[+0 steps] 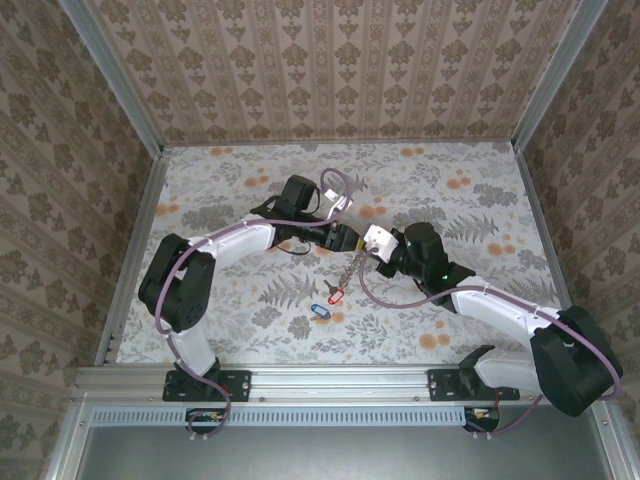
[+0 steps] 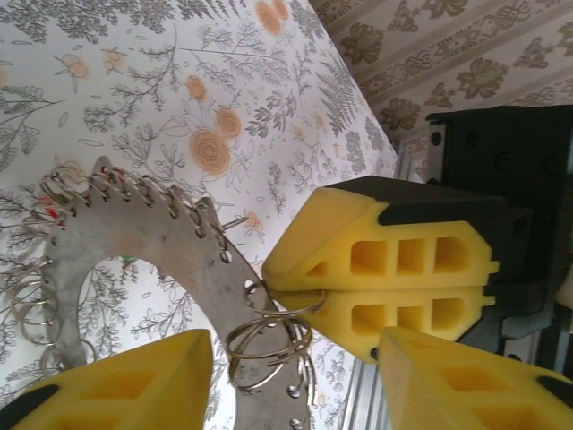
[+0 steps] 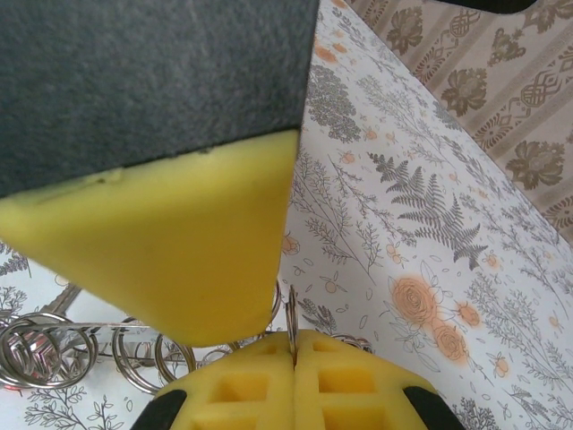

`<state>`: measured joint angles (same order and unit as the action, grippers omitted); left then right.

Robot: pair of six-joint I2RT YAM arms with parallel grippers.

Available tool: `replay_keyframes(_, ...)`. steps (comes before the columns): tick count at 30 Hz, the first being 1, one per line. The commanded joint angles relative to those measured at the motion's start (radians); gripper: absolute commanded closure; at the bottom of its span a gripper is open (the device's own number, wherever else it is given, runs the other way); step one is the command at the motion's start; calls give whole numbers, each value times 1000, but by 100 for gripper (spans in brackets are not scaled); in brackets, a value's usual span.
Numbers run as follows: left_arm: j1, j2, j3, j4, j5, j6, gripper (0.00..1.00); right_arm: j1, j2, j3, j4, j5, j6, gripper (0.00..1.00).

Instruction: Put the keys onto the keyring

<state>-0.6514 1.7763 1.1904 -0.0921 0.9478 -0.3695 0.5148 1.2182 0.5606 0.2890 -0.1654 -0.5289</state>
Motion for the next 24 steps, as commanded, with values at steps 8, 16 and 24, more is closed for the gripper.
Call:
replay_keyframes(8,-9,-39,-8,11,90,30,63,-18,-18,5,55,-8,36,100)
replay_keyframes(16,-29,-73,-2,-26,175,111,63,-32,-3,16,52,-12,67,100)
replay_keyframes(24,-46,-47,79,-272,208,289,64,-42,-6,22,42,-27,72,100)
